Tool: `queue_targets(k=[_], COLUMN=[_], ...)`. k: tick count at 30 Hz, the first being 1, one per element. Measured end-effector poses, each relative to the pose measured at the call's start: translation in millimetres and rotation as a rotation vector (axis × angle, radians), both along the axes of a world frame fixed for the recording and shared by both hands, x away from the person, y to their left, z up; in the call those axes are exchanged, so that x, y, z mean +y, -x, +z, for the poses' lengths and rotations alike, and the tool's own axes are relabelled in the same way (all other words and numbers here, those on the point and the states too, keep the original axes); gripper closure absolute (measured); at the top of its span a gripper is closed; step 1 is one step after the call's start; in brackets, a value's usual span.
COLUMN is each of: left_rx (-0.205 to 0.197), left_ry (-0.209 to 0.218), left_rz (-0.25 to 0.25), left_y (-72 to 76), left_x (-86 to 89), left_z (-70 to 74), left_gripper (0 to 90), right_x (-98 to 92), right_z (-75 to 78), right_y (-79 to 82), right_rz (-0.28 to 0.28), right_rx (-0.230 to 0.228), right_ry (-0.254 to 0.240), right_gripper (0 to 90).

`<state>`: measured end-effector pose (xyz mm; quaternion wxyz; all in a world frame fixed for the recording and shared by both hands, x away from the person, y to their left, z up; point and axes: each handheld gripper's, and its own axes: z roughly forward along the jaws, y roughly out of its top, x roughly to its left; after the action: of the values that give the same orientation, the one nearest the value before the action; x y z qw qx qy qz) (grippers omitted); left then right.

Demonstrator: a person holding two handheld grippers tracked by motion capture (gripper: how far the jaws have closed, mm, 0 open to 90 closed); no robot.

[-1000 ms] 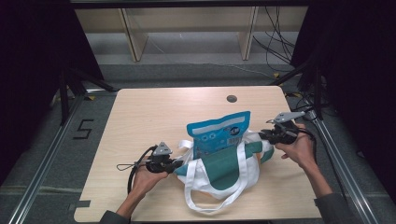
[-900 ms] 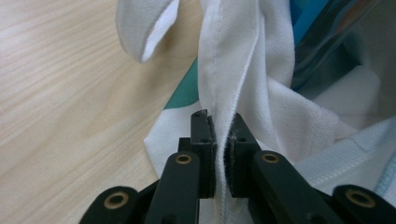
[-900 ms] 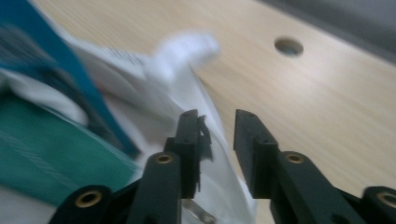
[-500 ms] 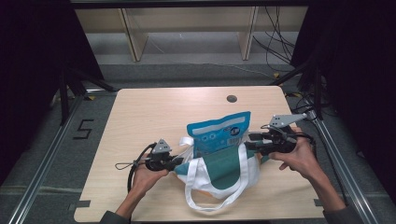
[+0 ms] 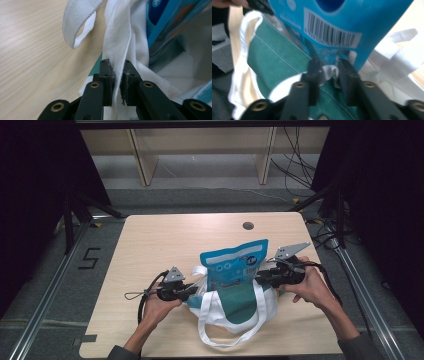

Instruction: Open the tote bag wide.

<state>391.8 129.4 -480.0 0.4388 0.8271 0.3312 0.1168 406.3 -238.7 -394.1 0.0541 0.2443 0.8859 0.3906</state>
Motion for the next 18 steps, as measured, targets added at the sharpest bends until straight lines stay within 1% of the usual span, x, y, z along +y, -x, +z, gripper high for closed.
queue_targets(k=[1, 2, 3, 4, 5, 6, 7, 8, 9, 10, 11, 12, 13, 14, 15, 16, 18], left_rx=[0.004, -0.003, -0.002, 0.014, 0.014, 0.009, 0.006, 0.007, 0.007, 0.017, 0.009, 0.025, 0.025, 0.033, 0.032, 0.034, 0.059], left_ry=[-0.004, -0.006, -0.008, 0.029, 0.029, 0.027, 0.022, 0.012, 0.012, 0.014, 0.013, 0.021, 0.021, 0.016, 0.023, 0.012, 0.008], left_rz=[0.0, 0.002, 0.0, 0.023, 0.023, 0.028, 0.014, 0.013, 0.013, 0.019, 0.033, 0.04, 0.04, 0.047, 0.029, 0.034, 0.045], left_y=[-0.5, -0.6, -0.8, -0.4, -0.4, -0.5, -1.6, -3.2, -3.2, -4.7, -6.8, -9.4, -9.4, -10.3, -12.2, -13.4, -14.9], left_x=[0.6, 0.2, -0.1, -2.3, -2.3, -2.0, -1.1, -0.6, -0.6, -0.4, -0.1, -0.1, -0.1, -0.7, -0.6, -0.4, -2.4], left_z=[0.1, 0.2, 0.6, -0.5, -0.5, -0.3, 0.3, 0.8, 0.8, 0.7, -0.6, -3.5, -3.5, -4.9, -6.4, -8.3, -13.0], left_gripper=[79.7, 79.7, 79.5, 79.1, 79.1, 79.1, 79.1, 79.3, 79.4, 79.4, 81.1, 82.4, 83.5, 83.5, 84.3, 84.3, 84.7], right_x=[-0.7, -1.7, -2.3, -3.1, -3.1, -4.1, -6.0, -13.7, -13.7, -17.7, -25.7, -26.9, -26.9, -27.6, -29.0, -29.0, -26.9], right_z=[-2.6, -4.6, -8.0, -11.3, -11.3, -12.2, -11.6, -9.7, -9.7, -10.7, -22.6, -32.2, -32.2, -42.5, -60.8, -60.8, -80.5], right_y=[0.0, 0.6, -0.7, 4.8, 4.8, 8.6, 14.1, 25.0, 25.0, 31.5, 36.8, 41.7, 41.7, 45.3, 49.9, 49.9, 52.7], right_rz=[-0.002, -0.012, 0.007, -0.007, -0.007, -0.007, -0.016, -0.007, -0.007, -0.017, -0.011, -0.033, -0.033, -0.029, -0.046, -0.046, -0.058], right_rx=[-0.017, -0.001, -0.013, -0.026, -0.026, -0.036, -0.041, -0.059, -0.059, -0.033, -0.029, -0.005, -0.005, 0.011, 0.016, 0.016, 0.032], right_ry=[0.016, 0.018, 0.018, 0.028, 0.028, 0.028, 0.023, 0.001, 0.001, -0.019, -0.013, 0.006, 0.006, 0.026, 0.052, 0.052, 0.075], right_gripper=[85.2, 86.9, 87.7, 88.3, 88.3, 88.5, 88.6, 88.7, 88.7, 88.7, 88.7, 88.7, 88.7, 88.7, 88.8, 88.8, 88.8])
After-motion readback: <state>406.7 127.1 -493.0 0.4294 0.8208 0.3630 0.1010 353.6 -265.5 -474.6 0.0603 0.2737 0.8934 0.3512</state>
